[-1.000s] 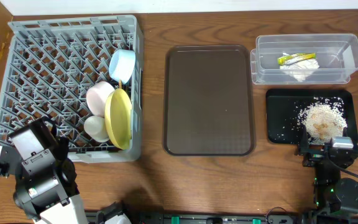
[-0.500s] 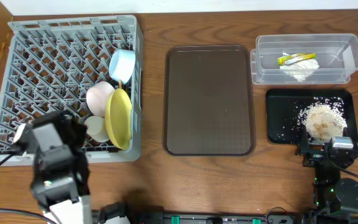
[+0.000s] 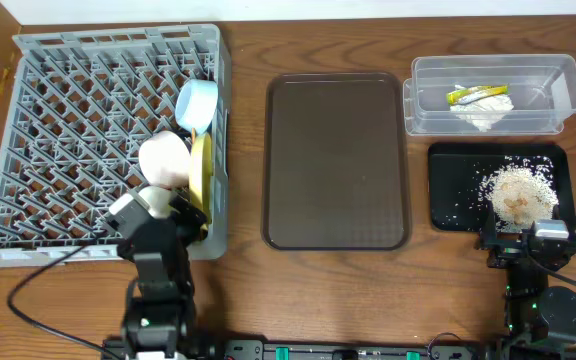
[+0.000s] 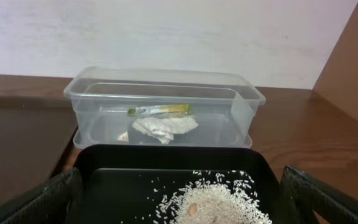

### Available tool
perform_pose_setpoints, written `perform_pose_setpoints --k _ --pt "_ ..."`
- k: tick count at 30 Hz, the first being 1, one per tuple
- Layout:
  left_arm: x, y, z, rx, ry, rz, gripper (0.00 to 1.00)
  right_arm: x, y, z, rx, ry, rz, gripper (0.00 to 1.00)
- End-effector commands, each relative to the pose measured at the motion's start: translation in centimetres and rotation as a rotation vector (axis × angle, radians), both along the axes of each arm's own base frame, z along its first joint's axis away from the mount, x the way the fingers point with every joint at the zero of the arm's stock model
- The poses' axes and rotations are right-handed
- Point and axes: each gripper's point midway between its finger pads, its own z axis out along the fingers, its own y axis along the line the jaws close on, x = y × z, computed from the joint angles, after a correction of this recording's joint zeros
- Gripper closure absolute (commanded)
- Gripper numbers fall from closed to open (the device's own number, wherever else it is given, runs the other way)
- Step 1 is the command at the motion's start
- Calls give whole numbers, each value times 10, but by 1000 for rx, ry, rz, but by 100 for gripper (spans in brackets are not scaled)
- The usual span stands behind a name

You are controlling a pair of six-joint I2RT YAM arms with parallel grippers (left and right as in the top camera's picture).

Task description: Sort waste into correct bins and load items into the dishwasher

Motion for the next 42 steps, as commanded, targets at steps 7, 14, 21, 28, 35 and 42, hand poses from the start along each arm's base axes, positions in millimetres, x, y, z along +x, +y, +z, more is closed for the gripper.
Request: perform_pose_setpoints --k 7,14,21,28,35,42 --pt "6 -45 -17 100 -184 -328 6 -1 -3 0 -13 1 -15 1" --pt "1 -48 -19 109 -254 -342 6 -1 -3 0 -13 1 -15 1" --pt "1 -55 -10 130 -291 -373 6 -1 -3 0 -13 1 -15 1" --pt "-1 -76 7 221 -352 -505 6 -1 -3 0 -13 1 -15 1" --pt "-1 -81 7 250 -350 -544 6 -1 -3 0 -13 1 -15 1" --pt "-3 -98 4 360 -327 -657 5 -1 -3 0 -13 0 -15 1"
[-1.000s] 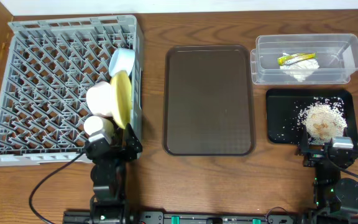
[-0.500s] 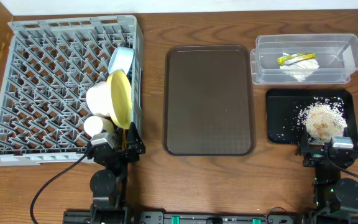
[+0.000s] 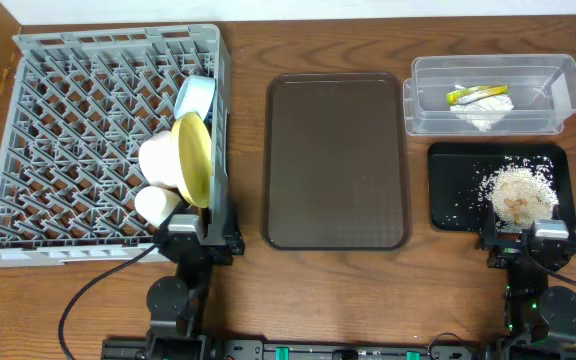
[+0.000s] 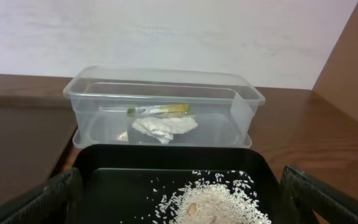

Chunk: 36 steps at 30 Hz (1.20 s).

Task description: Sort waste into correct bins and load items into the dishwasher

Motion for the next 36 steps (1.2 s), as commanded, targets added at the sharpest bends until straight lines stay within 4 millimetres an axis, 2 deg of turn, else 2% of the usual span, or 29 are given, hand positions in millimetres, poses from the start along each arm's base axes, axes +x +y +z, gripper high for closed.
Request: perform_pose_setpoints --k 1,2,14,24,31,36 --pt "-2 -13 -12 117 20 -79 6 -1 -3 0 -10 0 -15 1" --pt "-3 -13 -17 133 37 -80 6 -1 -3 0 -10 0 -15 1" --pt "-2 -12 -15 134 30 -74 6 -1 -3 0 -10 0 -15 1" --pt "-1 1 -17 164 40 -6 6 -1 -3 0 -10 0 -15 1" --pt "-1 16 -17 -30 56 81 6 -1 -3 0 -10 0 -15 1" --pt "-1 22 -18 -52 60 114 6 -1 -3 0 -10 0 -15 1"
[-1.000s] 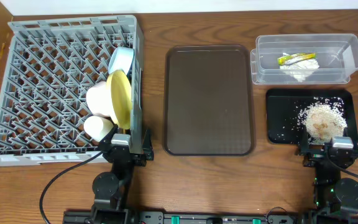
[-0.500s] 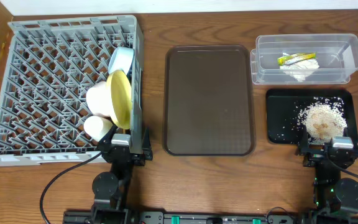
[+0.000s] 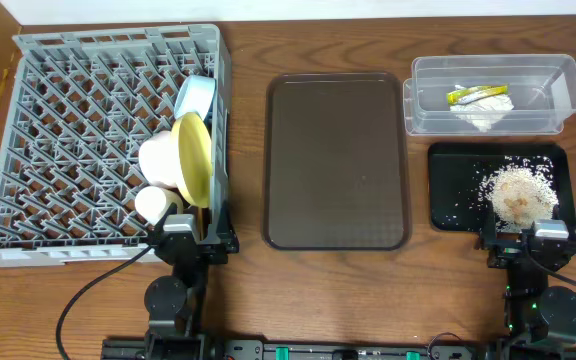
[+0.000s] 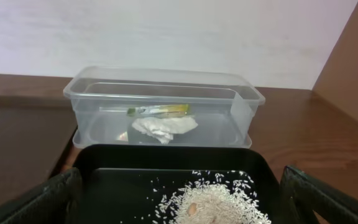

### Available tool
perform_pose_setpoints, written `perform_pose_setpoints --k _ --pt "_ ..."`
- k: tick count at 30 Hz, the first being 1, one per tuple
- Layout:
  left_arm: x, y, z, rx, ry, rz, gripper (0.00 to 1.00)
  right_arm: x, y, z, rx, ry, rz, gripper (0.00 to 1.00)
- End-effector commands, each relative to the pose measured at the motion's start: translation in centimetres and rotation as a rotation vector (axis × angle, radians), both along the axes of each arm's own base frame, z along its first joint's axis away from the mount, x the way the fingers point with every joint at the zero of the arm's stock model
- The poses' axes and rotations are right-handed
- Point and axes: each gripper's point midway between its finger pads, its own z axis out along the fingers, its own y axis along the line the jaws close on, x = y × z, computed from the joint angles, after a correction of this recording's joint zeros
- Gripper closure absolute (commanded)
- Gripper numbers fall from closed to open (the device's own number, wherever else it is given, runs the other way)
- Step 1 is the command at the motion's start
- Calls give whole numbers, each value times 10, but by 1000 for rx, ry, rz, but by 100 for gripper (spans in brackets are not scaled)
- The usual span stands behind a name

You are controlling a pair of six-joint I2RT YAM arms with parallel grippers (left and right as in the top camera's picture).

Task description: Sort waste into correct bins and load items into the dishwasher

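The grey dish rack (image 3: pixel 68 130) at the left holds a yellow plate (image 3: pixel 193 160) standing on edge, a blue cup (image 3: pixel 196 97) and two white cups (image 3: pixel 160 158). My left gripper (image 3: pixel 192 238) sits low at the rack's front right corner, open and holding nothing. The clear bin (image 3: pixel 568 90) (image 4: pixel 166 81) at the back right contains a yellow wrapper (image 4: pixel 160 110) and a crumpled tissue (image 4: pixel 165 126). A black tray (image 3: pixel 453 180) (image 4: pixel 123 180) carries a heap of rice (image 3: pixel 516 190) (image 4: pixel 216 202). My right gripper (image 3: pixel 525 240) (image 4: pixel 182 199) is open at that tray's near edge.
A brown serving tray (image 3: pixel 336 160) lies in the middle of the wooden table with nothing on it. A white wall rises behind the clear bin in the right wrist view. Cables trail from both arm bases at the front edge.
My left gripper has shifted slightly to the left at the rack's front corner. The plate, cups and right gripper are where they were.
At first my left arm reached into the rack with the yellow plate at its tip, seen edge-on. Then the plate stood in the rack by the white cups and the arm was back at the front edge. It has stayed there; the right arm never moved.
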Motion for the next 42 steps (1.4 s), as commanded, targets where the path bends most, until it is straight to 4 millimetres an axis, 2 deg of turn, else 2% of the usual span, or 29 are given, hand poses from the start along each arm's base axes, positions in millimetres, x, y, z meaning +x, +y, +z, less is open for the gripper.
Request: perform_pose_setpoints --k 1,5,12,16,18,29,33,42 --pt "-1 9 -15 -59 46 57 6 -1 -3 0 -10 1 -15 1" --pt "-2 14 -16 -126 45 96 6 -1 -3 0 -10 1 -15 1" --pt "-1 14 -16 -125 45 91 6 -1 -3 0 -10 1 -15 1" --pt "-1 2 -15 -11 44 6 6 -1 -3 0 -10 1 -15 1" --pt "-1 2 -15 17 44 2 6 -1 -3 0 -10 1 -15 1" --pt "-1 0 -14 24 42 -8 5 -1 -3 0 -10 0 -15 1" --pt "-1 -9 -13 98 34 -69 6 -1 -3 0 -10 1 -15 1" --pt "-1 -8 -13 100 33 -66 5 -1 -3 0 -10 1 -15 1"
